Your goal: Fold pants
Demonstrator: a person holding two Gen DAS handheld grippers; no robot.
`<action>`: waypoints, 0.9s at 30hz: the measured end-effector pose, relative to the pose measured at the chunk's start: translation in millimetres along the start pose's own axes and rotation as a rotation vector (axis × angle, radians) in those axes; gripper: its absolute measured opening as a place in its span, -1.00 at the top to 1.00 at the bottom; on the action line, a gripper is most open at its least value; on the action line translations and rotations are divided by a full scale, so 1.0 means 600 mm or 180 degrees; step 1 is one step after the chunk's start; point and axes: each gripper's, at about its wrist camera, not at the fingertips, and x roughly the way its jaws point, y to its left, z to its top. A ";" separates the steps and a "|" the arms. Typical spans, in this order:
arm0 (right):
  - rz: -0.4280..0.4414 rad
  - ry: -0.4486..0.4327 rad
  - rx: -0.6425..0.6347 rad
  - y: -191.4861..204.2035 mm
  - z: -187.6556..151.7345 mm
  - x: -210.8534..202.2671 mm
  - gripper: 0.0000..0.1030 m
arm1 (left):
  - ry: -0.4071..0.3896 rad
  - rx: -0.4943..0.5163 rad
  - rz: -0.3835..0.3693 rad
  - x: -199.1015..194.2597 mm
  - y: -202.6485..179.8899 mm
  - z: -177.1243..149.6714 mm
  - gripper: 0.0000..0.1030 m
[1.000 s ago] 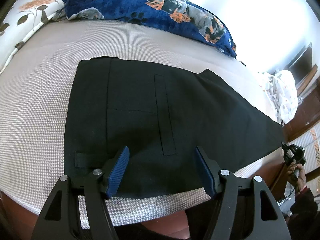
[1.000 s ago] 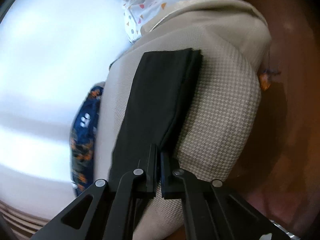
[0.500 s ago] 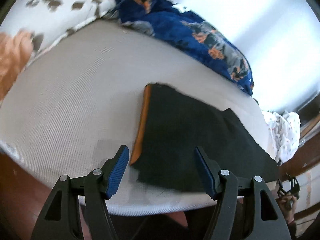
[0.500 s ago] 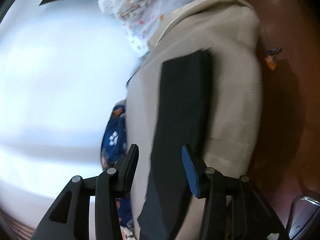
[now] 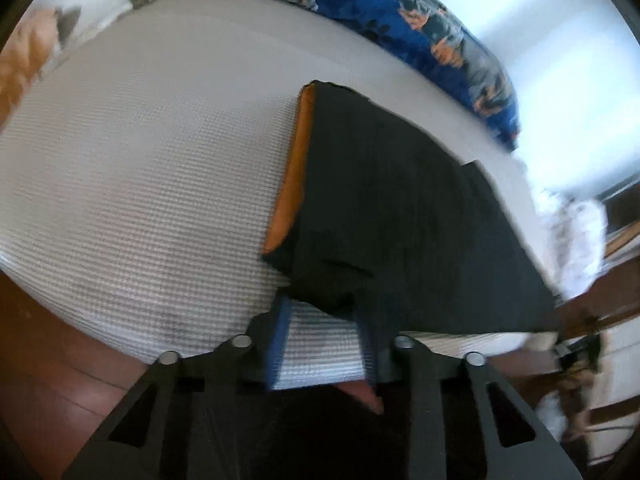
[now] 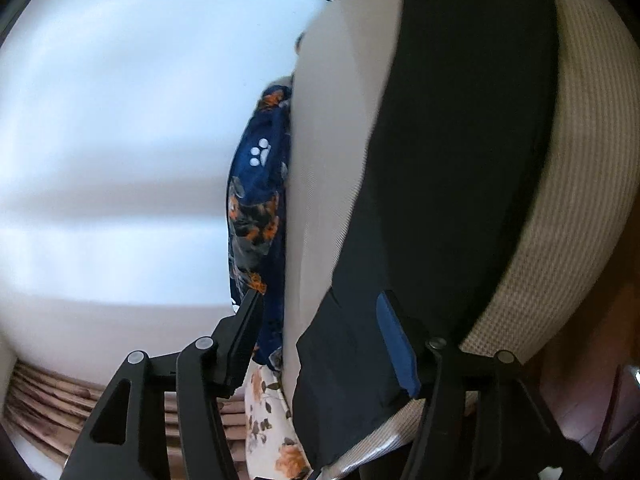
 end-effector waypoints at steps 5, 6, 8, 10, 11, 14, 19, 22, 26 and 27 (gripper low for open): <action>-0.0007 0.0017 0.0002 -0.006 -0.004 0.007 -0.13 | -0.0293 0.0236 0.0238 -0.029 -0.031 0.012 0.72; -0.0008 0.0036 -0.0033 -0.003 -0.004 0.009 -0.15 | -0.0320 0.0313 0.0279 -0.031 -0.041 0.016 0.72; -0.0025 0.0102 -0.0132 0.006 -0.006 0.020 -0.18 | -0.0364 0.0456 0.0368 -0.030 -0.059 0.023 0.73; -0.0048 0.0169 -0.0211 0.012 -0.010 0.030 -0.21 | -0.0394 0.0473 0.0425 -0.025 -0.058 0.028 0.74; -0.0052 0.0193 -0.0231 0.013 -0.012 0.031 -0.22 | -0.0385 0.0446 0.0442 -0.020 -0.052 0.029 0.74; -0.0048 0.0264 -0.0266 0.012 -0.015 0.034 -0.24 | -0.0201 0.0305 0.0540 0.002 -0.022 0.016 0.75; -0.0038 0.0333 -0.0278 0.006 -0.019 0.036 -0.28 | -0.0189 0.0283 0.0539 0.022 -0.009 0.010 0.73; -0.0076 0.0409 -0.0293 0.003 -0.024 0.041 -0.29 | -0.0313 0.0420 0.0652 0.013 -0.027 0.007 0.73; -0.0084 0.0400 -0.0243 -0.005 -0.021 0.040 -0.35 | -0.0508 0.0430 0.0692 -0.001 -0.029 0.018 0.73; -0.0081 0.0394 -0.0221 -0.007 -0.020 0.041 -0.36 | -0.0527 0.0443 0.0720 0.002 -0.029 0.019 0.73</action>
